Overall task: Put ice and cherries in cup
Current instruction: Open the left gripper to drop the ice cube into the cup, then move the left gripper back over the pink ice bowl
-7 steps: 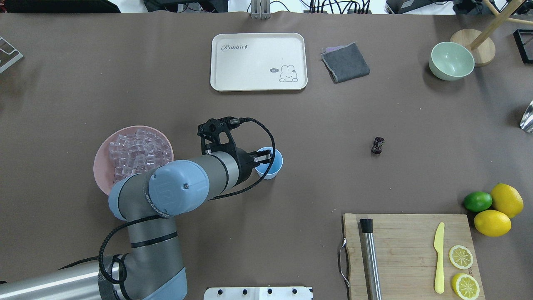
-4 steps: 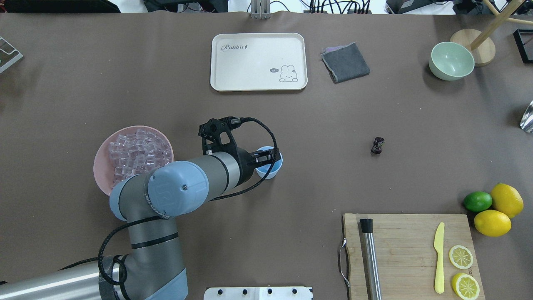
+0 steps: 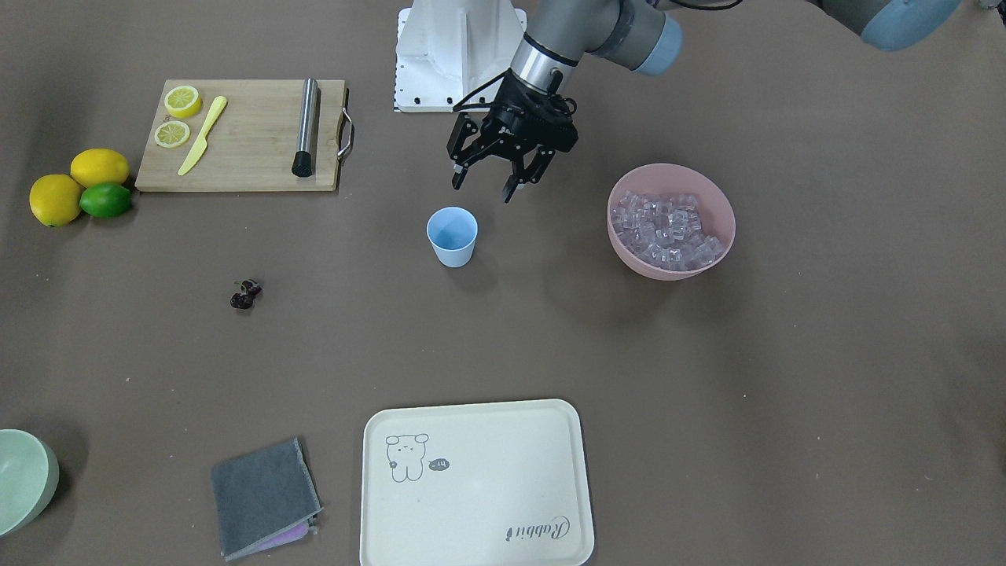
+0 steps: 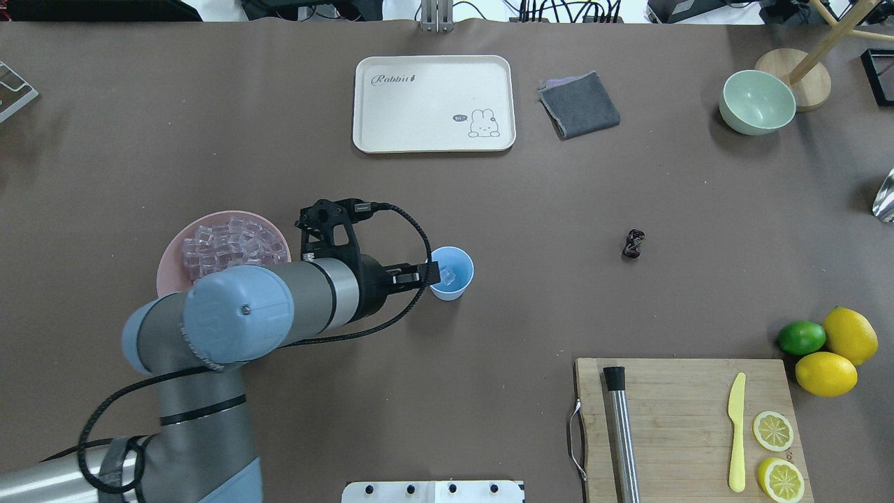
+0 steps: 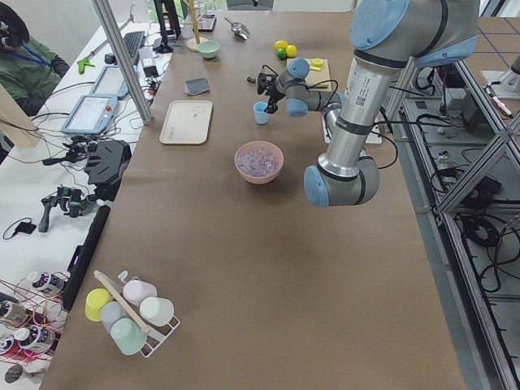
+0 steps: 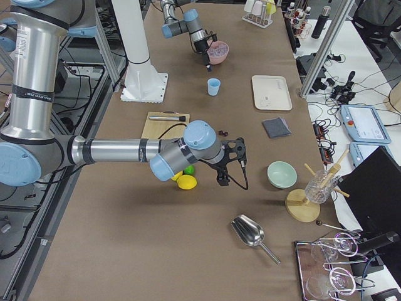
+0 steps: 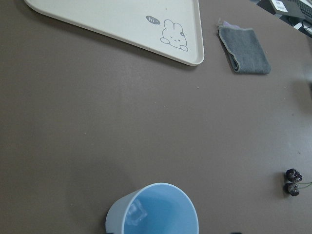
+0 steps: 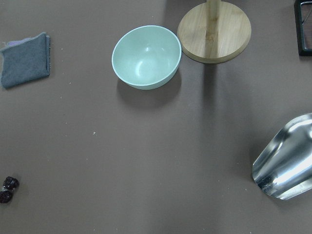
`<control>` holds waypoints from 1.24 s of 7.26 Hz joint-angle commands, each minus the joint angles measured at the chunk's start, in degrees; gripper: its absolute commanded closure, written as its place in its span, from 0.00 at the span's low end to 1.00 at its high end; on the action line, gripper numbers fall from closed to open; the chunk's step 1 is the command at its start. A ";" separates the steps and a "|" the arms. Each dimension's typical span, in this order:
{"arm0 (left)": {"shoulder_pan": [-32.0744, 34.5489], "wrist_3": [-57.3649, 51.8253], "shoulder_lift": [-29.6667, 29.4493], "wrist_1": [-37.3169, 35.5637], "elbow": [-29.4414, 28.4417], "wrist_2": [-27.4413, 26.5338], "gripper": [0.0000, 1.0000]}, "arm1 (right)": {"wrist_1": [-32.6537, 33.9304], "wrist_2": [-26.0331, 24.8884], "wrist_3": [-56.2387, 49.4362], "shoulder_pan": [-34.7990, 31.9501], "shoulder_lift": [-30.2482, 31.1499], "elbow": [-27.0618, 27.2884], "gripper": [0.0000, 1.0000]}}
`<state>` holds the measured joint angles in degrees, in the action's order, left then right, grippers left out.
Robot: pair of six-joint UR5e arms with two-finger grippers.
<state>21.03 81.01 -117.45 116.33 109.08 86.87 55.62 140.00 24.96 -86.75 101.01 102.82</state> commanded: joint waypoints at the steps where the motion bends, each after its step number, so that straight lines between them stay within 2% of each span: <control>1: 2.16 -4.88 8.95 -5.57 9.27 3.03 0.17 | 0.02 0.01 0.00 0.00 0.07 -0.07 0.00; 4: 11.55 -24.42 19.68 -5.41 12.55 12.94 0.16 | -0.07 0.01 0.00 0.00 0.07 -0.34 0.00; 6: 12.20 -35.18 24.70 -5.24 11.77 12.62 0.13 | -0.07 0.01 0.00 0.00 0.07 -0.42 0.00; 9: 12.02 -38.38 25.07 -4.89 8.09 11.92 0.13 | -0.07 0.01 0.00 0.00 0.07 -0.42 0.00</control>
<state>33.12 43.33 -92.33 111.24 118.71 99.22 55.55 140.01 24.96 -86.75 101.08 102.40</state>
